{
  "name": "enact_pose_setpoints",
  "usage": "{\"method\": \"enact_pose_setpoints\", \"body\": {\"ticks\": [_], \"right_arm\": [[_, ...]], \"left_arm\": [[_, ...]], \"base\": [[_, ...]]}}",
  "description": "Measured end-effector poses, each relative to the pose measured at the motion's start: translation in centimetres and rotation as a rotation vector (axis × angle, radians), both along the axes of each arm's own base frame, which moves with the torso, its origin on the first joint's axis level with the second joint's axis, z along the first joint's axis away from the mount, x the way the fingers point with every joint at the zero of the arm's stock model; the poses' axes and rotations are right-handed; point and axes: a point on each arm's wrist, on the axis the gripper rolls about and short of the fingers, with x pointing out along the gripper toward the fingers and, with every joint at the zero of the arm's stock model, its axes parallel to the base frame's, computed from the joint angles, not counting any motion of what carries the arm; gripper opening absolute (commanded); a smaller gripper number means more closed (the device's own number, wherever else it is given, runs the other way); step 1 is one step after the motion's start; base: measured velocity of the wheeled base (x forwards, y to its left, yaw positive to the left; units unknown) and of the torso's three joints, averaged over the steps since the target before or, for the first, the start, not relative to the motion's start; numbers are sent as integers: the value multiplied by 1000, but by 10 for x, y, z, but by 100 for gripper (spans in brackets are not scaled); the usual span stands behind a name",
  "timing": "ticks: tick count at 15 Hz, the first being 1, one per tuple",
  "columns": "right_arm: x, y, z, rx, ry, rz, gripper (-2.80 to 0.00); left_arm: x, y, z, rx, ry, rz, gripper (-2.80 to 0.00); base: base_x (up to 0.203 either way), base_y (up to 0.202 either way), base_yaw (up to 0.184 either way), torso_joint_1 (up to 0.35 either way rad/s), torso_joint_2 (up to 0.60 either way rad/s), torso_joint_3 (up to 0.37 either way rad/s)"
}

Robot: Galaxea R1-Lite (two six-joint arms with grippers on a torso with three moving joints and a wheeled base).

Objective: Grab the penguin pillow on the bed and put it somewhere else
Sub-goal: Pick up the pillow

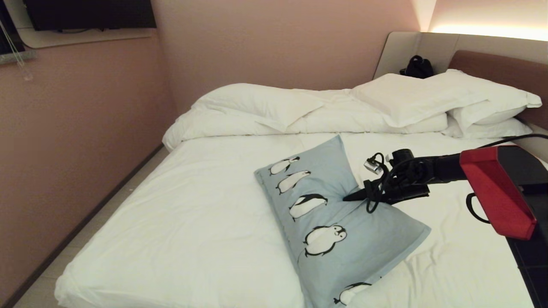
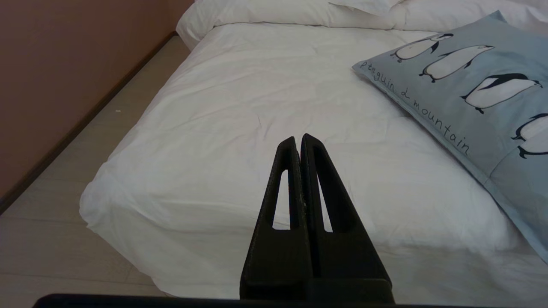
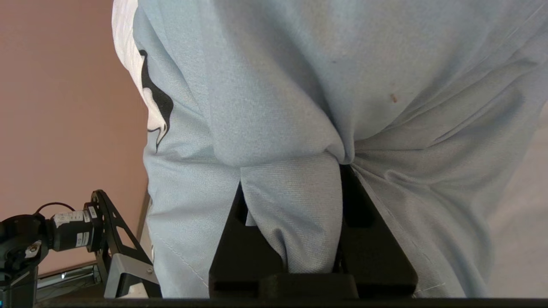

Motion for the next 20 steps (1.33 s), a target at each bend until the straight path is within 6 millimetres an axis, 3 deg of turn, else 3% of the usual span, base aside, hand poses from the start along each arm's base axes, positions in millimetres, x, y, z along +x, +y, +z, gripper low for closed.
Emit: {"method": "enact_pose_setpoints", "body": {"ticks": [4, 12, 20], "right_arm": [[-3, 1, 21, 10, -22, -11, -280], [-37, -3, 136, 5, -166, -135, -280], [-72, -12, 199, -103, -279, -325, -280]], "left_arm": [[0, 0, 0, 0, 0, 0, -280], [0, 0, 0, 0, 0, 0, -280], [0, 0, 0, 0, 0, 0, -280]], "base": [[0, 0, 0, 0, 0, 0], [0, 0, 0, 0, 0, 0], [0, 0, 0, 0, 0, 0]]}}
